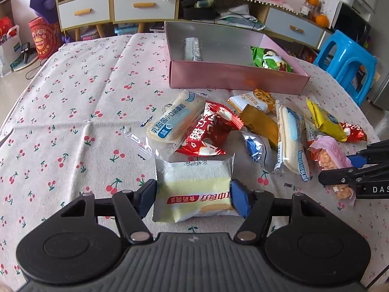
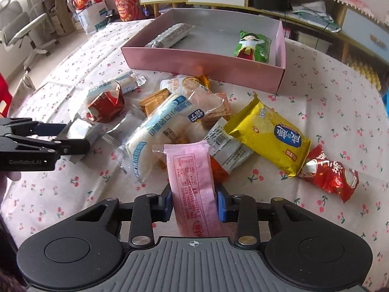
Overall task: Organize snacks
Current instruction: 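Carry both held packets over the pink box, then release the cream cake packet from the left tool while the right tool releases the pink packet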
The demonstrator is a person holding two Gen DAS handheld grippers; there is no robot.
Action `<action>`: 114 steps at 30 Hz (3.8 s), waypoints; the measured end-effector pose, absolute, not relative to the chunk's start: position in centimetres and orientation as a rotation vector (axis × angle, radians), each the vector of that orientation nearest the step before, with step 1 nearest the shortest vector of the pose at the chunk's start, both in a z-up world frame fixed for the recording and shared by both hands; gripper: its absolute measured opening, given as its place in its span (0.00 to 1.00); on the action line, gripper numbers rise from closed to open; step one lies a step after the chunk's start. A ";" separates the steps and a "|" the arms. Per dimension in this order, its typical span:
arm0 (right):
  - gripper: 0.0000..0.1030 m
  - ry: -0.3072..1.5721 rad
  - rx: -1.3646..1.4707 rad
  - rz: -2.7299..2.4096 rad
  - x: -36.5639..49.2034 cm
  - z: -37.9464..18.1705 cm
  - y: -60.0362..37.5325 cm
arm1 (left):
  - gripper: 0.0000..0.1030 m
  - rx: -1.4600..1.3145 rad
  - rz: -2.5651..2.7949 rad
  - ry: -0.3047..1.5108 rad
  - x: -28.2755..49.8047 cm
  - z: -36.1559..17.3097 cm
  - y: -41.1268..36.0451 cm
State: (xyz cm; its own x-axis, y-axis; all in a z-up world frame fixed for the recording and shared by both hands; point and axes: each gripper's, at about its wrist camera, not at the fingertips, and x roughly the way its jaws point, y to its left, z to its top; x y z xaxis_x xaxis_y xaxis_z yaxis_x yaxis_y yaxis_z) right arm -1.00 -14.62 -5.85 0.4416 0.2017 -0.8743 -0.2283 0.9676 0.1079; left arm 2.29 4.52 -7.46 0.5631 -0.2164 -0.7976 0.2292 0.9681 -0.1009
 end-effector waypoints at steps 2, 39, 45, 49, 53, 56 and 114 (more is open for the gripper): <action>0.33 1.087 -0.021 0.269 -1.1 -5.6 -14.5 | 0.60 0.002 -0.269 0.945 2.3 -7.4 4.6; 0.33 0.984 0.239 0.143 4.6 0.5 -16.0 | 0.60 -0.100 -0.327 0.834 4.8 -2.3 0.2; 0.33 0.980 0.355 0.104 7.4 0.2 -16.8 | 0.60 -0.122 -0.327 0.842 6.2 -1.8 -0.9; 0.33 0.978 0.420 0.087 8.3 -0.2 -17.9 | 0.60 -0.181 -0.359 0.872 5.4 -1.4 -0.2; 0.33 0.991 0.433 0.070 8.3 -0.5 -18.8 | 0.60 -0.236 -0.399 0.970 4.4 -2.4 0.0; 0.33 0.990 0.449 0.071 8.2 -0.3 -19.1 | 0.60 -0.266 -0.408 1.019 4.1 -2.7 -0.1; 0.63 0.918 0.231 0.111 23.5 -4.4 -14.9 | 0.84 0.177 -0.566 0.730 14.8 -5.7 -2.3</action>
State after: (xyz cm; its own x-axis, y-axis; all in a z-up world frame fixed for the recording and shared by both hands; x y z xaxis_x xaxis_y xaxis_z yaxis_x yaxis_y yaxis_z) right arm 23.50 -14.93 -4.45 0.6041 0.1930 -0.7732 0.0037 0.9696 0.2449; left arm 14.80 -2.32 -5.74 0.6043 -0.4261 -0.6733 0.5459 0.8369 -0.0396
